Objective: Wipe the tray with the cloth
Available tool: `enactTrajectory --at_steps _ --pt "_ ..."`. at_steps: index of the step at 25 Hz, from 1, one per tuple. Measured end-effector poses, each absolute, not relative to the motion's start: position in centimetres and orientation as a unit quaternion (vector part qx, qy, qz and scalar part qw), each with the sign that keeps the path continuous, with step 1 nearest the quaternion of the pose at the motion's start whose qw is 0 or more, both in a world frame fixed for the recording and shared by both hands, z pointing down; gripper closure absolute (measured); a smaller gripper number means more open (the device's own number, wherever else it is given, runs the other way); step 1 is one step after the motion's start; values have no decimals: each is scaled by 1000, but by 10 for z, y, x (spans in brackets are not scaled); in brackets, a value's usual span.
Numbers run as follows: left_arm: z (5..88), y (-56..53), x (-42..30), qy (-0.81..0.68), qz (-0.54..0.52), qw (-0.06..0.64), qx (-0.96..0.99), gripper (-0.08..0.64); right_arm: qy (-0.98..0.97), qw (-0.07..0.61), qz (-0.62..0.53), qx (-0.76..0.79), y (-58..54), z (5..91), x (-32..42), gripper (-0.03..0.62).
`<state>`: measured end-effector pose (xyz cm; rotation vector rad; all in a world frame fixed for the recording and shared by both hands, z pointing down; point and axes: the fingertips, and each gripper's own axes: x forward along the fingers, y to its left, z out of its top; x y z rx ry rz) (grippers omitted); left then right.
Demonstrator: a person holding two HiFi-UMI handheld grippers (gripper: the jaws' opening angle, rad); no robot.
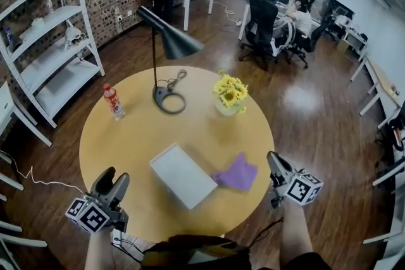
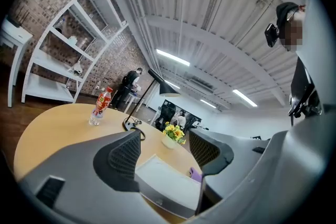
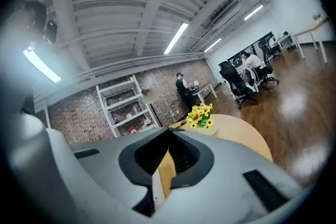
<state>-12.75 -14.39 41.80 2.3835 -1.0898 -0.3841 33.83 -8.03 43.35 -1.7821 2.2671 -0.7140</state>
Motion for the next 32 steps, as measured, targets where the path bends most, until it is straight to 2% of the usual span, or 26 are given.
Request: enactTrajectory --at_steps 4,9,13,15,20,22,24,27,32 --pt "429 -138 -141 -424 -138 256 858 287 736 179 -267 -596 -80 435 343 591" --pt "433 -125 -159 -452 -148 249 844 287 726 220 -282 -587 -78 440 331 592" --pt "429 -115 -171 -465 -163 233 839 287 731 203 -274 -590 -75 444 318 592" --pt "430 -114 -178 -474 -164 226 835 330 739 185 -269 -589 -75 445 311 592" --pt "428 -114 -191 -488 -175 216 828 331 737 174 -265 -597 -72 447 308 592" --pt "431 -113 -190 -486 -172 215 829 377 735 184 -263 -597 -67 445 307 592" --pt "432 -113 -189 -485 -174 217 829 476 735 202 -263 -592 -63 441 306 592" --pt "431 -111 -193 -489 -184 217 824 557 734 201 -260 -594 -58 443 306 592" --pt "430 -116 -202 -502 -186 208 818 560 731 195 -261 -599 -55 449 301 592"
